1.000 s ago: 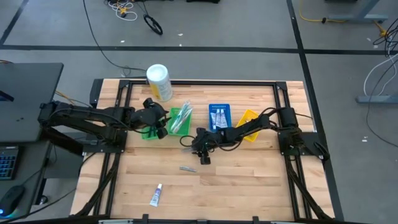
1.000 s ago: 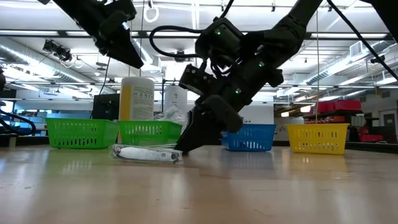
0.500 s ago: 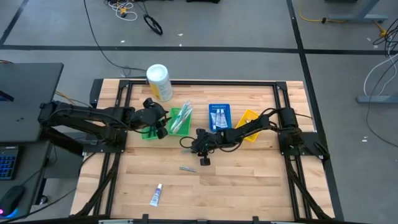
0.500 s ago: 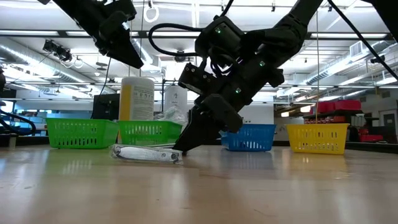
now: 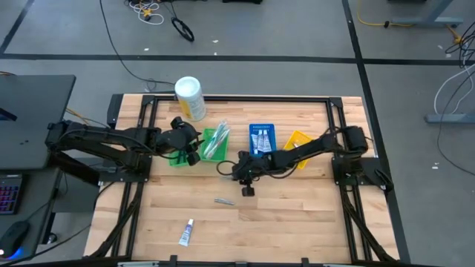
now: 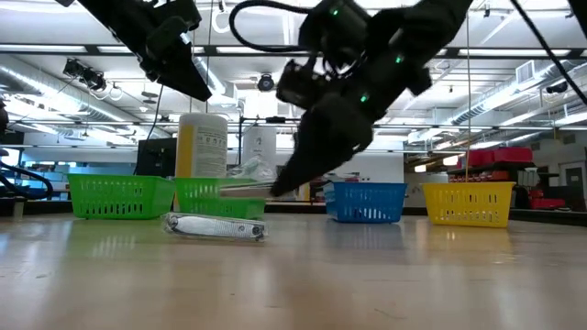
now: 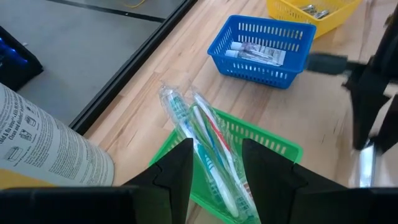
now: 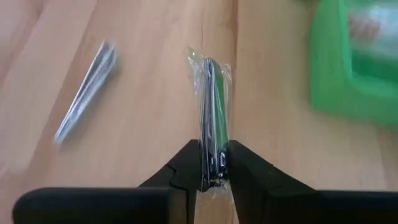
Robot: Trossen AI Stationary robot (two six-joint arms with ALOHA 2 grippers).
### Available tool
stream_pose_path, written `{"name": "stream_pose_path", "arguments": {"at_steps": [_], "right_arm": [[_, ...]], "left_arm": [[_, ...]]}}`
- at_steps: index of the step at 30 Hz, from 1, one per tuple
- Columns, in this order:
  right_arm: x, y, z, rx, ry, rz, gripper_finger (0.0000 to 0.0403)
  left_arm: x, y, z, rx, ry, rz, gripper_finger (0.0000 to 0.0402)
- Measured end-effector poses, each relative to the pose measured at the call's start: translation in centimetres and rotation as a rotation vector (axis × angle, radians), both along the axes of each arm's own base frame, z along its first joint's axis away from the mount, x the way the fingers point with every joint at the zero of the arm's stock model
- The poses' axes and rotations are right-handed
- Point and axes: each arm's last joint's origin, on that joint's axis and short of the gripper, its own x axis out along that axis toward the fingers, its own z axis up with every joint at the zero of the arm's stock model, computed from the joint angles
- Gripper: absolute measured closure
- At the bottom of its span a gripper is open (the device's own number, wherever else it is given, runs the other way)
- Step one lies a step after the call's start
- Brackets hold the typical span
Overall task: Pick & Place Travel size toiletries
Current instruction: Put the silver nail cutter into the yellow bin
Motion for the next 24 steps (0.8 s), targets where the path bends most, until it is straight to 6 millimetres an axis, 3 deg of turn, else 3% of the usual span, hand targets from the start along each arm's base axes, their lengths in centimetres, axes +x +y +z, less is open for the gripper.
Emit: {"name": "stream_pose_path", "arguments": {"at_steps": [7, 15, 19, 24], "right_arm": [[-3.2, 0.4, 4.5, -0.04, 0.109, -0.102, 0.0328], [-9.8, 0.4, 9.8, -0.183, 0.252, -0.417, 0.0328], [-13.0, 0.1, 11.2, -0.234, 0.324, -0.594, 0.0328], [-16.3, -0.7, 11.7, -0.228, 0.472, -0.857, 0.0328]], "left_arm": [[0.0, 0.0, 0.0, 0.0, -0.005, -0.001, 0.0256], [0.0, 0.0, 0.1, -0.001, -0.008, -0.001, 0.0256], [0.1, 0.0, 0.1, -0.001, -0.011, -0.001, 0.0256], [0.1, 0.0, 0.1, -0.002, -0.014, -0.001, 0.0256]]}}
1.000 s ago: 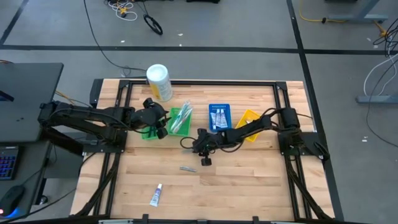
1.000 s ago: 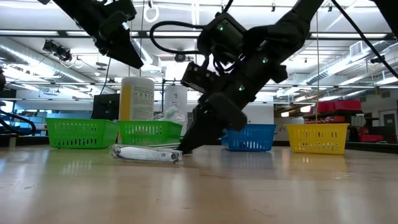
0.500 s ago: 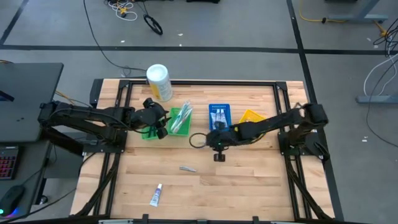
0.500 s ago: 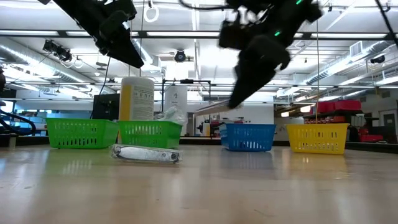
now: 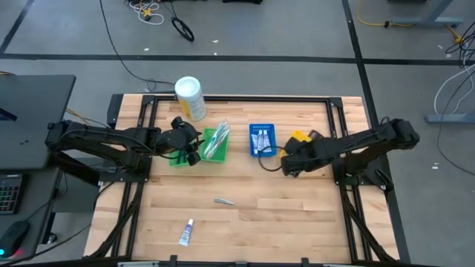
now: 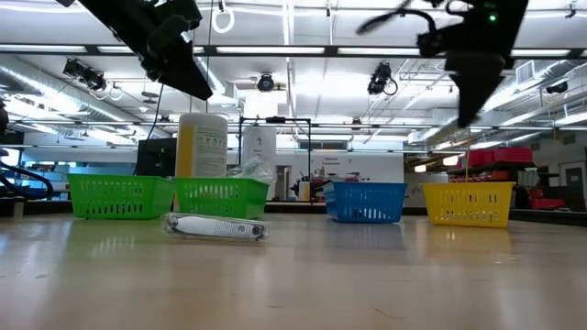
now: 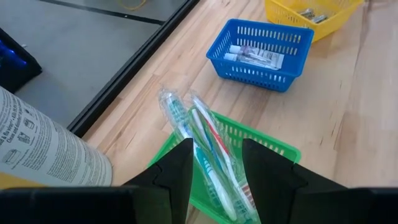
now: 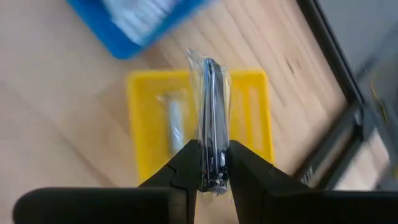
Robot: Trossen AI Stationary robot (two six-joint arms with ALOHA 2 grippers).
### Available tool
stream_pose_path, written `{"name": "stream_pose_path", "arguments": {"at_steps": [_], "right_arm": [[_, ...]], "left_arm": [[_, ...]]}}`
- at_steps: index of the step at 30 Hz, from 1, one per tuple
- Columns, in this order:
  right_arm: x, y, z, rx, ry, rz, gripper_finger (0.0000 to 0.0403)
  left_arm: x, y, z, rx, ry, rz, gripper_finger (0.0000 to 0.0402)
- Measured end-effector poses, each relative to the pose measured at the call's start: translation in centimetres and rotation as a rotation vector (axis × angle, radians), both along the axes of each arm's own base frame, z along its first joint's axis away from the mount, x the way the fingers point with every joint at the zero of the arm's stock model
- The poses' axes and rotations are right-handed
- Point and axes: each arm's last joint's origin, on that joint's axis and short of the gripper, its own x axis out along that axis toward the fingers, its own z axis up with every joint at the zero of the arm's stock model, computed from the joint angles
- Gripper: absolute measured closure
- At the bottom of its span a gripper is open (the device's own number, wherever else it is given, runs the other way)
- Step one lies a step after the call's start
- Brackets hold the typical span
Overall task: Pick & Place Travel size toiletries
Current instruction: Put the silver nail cutter into the yellow bin
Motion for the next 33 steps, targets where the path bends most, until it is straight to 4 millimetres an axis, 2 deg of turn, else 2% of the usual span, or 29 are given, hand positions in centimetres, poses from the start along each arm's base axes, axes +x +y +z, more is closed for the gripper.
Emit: {"name": "stream_pose_path", "arguments": {"at_steps": [4, 11, 17, 25, 33], "right_arm": [[-1.5, -0.3, -1.2, -0.022, 0.055, -0.145, 0.0328], [-2.6, -0.8, -4.6, -0.029, 0.097, -0.175, 0.0326], [-3.0, -1.9, -6.6, -0.022, 0.088, -0.224, 0.0323], [-2.5, -3.3, -8.7, 0.03, 0.035, -0.176, 0.0322], [-2.7, -4.4, -9.9, 0.074, 0.031, -0.181, 0.0322]], "left_arm": [[0.0, 0.0, 0.0, 0.001, 0.001, 0.0, 0.0256], [0.0, 0.0, 0.0, 0.0, -0.001, -0.001, 0.0256], [0.0, 0.0, 0.0, -0.001, -0.002, -0.001, 0.0256], [0.0, 0.0, 0.0, -0.007, -0.007, 0.003, 0.0256], [0.0, 0.0, 0.0, -0.013, -0.011, 0.008, 0.0256]]}}
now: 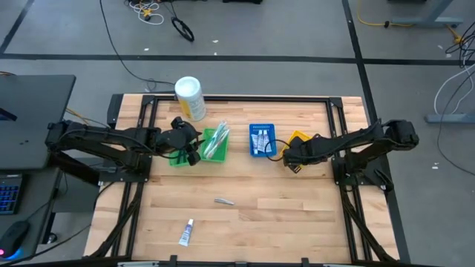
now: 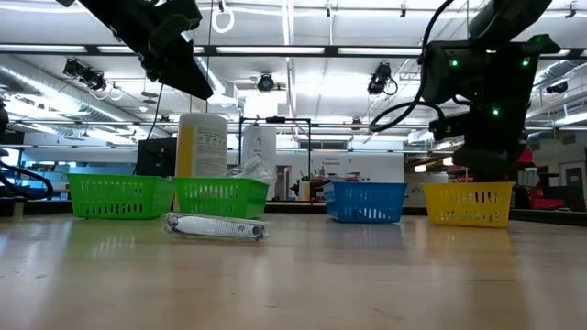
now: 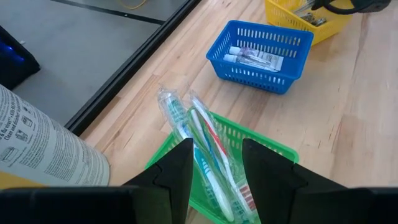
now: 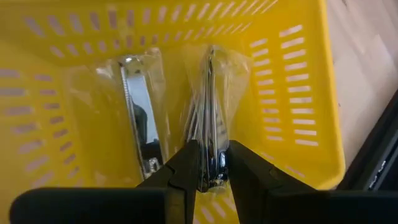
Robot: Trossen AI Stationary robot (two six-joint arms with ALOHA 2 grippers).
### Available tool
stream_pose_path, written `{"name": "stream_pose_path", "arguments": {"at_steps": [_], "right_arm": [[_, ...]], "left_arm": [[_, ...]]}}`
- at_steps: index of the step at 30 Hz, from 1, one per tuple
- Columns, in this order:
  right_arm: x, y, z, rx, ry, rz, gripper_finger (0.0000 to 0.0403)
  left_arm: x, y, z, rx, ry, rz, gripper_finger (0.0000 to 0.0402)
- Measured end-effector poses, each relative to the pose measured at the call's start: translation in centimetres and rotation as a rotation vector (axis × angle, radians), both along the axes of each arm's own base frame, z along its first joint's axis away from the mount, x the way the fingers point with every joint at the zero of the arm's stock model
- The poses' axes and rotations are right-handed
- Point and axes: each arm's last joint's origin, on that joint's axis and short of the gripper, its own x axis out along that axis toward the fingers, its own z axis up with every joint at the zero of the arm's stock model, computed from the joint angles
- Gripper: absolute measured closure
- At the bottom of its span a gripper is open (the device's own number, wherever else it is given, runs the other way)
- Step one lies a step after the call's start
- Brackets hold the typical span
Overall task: Pick & Place Travel size toiletries
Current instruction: Put the silver nail cutter into the yellow bin
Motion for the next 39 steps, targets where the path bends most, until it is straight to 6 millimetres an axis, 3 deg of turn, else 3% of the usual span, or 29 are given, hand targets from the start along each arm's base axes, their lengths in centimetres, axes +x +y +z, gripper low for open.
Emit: {"name": "stream_pose_path", "arguments": {"at_steps": [6, 14, 20, 27, 39], "right_arm": [[0.0, -0.4, -0.2, 0.045, 0.004, 0.017, 0.0312], [0.8, -1.0, -0.2, 0.058, -0.043, 0.082, 0.0246], [1.8, -1.0, 2.1, 0.059, -0.034, 0.08, 0.0225], [4.3, -1.2, 5.6, 0.041, -0.186, 0.103, 0.0224], [6.4, -0.9, 6.4, 0.069, -0.395, 0.176, 0.0224]], "left_arm": [[0.0, 0.0, 0.0, 0.001, 0.001, 0.0, 0.0256], [0.0, 0.0, 0.0, 0.002, 0.001, -0.001, 0.0256], [0.0, 0.0, 0.0, 0.005, 0.003, -0.003, 0.0256], [0.0, -0.1, 0.0, -0.017, 0.007, -0.04, 0.0256], [0.1, -0.7, -0.5, -0.125, 0.007, -0.169, 0.0256]]}}
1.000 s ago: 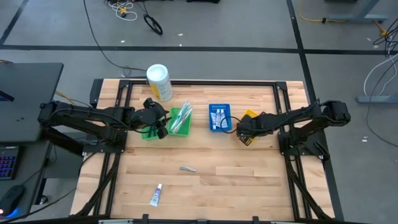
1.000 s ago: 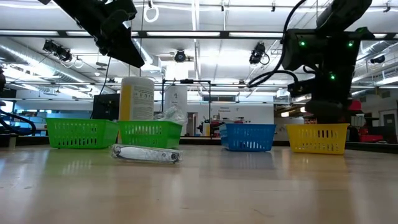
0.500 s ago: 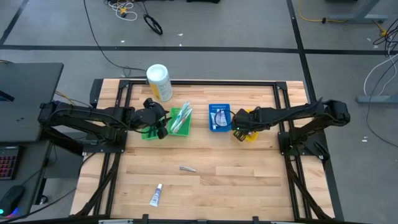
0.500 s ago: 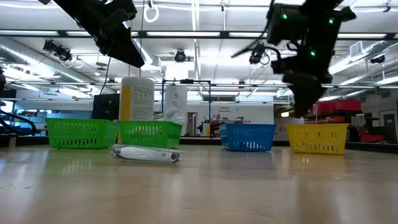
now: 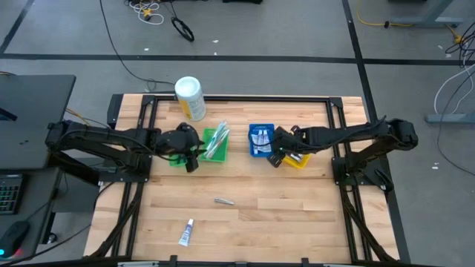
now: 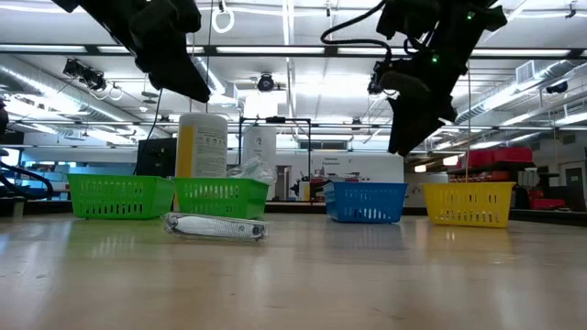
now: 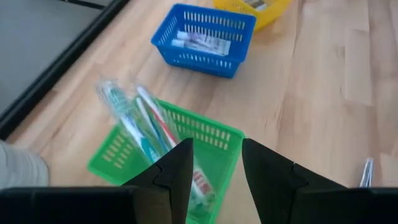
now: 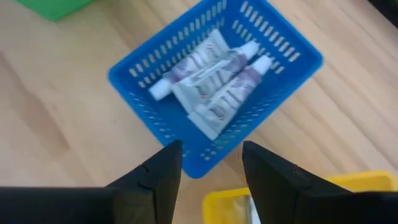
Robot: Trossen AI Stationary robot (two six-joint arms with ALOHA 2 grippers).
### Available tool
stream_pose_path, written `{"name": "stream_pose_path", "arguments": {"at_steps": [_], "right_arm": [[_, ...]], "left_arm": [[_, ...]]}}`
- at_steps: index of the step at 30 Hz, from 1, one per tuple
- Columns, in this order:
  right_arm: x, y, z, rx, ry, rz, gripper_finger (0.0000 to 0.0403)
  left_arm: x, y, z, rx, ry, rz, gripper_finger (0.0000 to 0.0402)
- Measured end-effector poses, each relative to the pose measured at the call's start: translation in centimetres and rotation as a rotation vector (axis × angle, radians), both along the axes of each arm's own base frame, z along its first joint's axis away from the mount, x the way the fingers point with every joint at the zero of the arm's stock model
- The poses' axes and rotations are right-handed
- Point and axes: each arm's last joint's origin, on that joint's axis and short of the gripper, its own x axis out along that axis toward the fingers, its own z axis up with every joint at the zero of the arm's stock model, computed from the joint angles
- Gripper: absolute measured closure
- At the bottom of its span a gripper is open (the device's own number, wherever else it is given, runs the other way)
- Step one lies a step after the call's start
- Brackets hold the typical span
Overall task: Pick & Place Travel size toiletries
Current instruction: Put the silver nail cutter into the yellow bin
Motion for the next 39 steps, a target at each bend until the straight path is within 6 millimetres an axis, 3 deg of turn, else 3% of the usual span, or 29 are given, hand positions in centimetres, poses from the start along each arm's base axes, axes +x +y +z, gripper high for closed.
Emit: {"name": "stream_pose_path", "arguments": {"at_steps": [9, 15, 26, 34, 39], "right_arm": [[0.5, 1.9, 0.2, -0.011, -0.045, 0.093, 0.0224], [1.1, 2.4, 0.5, -0.011, -0.114, 0.111, 0.0224], [1.8, 3.2, 0.3, -0.009, -0.242, 0.137, 0.0224], [2.2, 4.9, 0.8, 0.0, -0.32, 0.193, 0.0224], [2.5, 6.0, 1.1, 0.007, -0.371, 0.227, 0.0224]], "left_arm": [[0.3, -1.8, -3.2, -0.14, -0.161, -0.229, 0.0256], [0.3, -3.4, -5.2, -0.253, -0.304, -0.292, 0.0256], [2.8, -7.8, -9.8, -0.12, -0.231, -0.503, 0.0243], [3.5, -8.8, -13.0, -0.161, -0.14, -0.497, 0.0188], [4.2, -10.2, -15.0, -0.122, -0.074, -0.497, 0.0178]]}}
